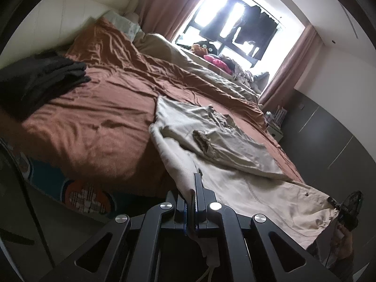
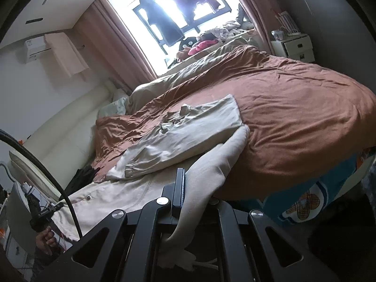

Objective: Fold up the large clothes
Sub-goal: 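Lift the held hem with both grippers and fold it over toward the collar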

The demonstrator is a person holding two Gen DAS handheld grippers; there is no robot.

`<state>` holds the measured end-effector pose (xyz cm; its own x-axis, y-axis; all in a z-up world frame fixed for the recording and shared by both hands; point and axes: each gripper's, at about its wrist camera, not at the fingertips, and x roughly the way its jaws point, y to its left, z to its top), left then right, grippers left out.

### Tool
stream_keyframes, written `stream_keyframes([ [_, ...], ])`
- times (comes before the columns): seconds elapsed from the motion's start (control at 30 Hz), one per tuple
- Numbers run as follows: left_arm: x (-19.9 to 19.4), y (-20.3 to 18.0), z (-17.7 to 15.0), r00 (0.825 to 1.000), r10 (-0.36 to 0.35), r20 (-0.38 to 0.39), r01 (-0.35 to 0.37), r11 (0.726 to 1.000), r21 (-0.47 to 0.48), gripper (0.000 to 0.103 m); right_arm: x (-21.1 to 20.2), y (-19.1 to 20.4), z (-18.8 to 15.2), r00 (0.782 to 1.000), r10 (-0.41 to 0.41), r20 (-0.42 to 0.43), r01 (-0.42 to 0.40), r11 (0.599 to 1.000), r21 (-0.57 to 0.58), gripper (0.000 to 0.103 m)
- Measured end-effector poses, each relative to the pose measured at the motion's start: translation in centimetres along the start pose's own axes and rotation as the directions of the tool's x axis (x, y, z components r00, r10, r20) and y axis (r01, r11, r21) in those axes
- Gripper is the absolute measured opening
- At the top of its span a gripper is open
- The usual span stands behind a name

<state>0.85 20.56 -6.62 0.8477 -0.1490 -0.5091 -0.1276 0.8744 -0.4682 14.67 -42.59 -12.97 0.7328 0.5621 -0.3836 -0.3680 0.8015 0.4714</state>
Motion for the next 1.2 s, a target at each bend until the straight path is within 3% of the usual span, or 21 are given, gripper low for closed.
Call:
stream_keyframes([
  [0.3, 1.7, -1.8, 6.4, 0.998, -0.023, 0.061, 0.02, 0.999, 0.044, 0.003, 3.1, 0.9, 5.4, 0.998, 0.019, 0.061, -0.017, 1.0, -0.024, 0.001],
  [0.6, 6.1, -3.6, 14.2, 0.994, -0.02, 0.108, 0.01, 0.996, 0.091, 0.003, 9.2, 2.1, 11.0, 0.994, 0.003, 0.105, 0.004, 0.998, -0.069, 0.001],
  [0.87, 10.9, -4.4, 19.8, 0.994, 0.011, 0.111, -0.024, 0.993, 0.119, 0.004, 15.8, 2.1, 15.3, 0.994, -0.026, 0.102, 0.035, 0.995, -0.09, 0.001],
  [1.2, 18.9, -3.7, 23.9, 0.996, 0.072, 0.06, -0.079, 0.988, 0.133, 0.004, 24.5, 2.1, 18.8, 0.996, -0.079, 0.051, 0.083, 0.994, -0.073, 0.001],
])
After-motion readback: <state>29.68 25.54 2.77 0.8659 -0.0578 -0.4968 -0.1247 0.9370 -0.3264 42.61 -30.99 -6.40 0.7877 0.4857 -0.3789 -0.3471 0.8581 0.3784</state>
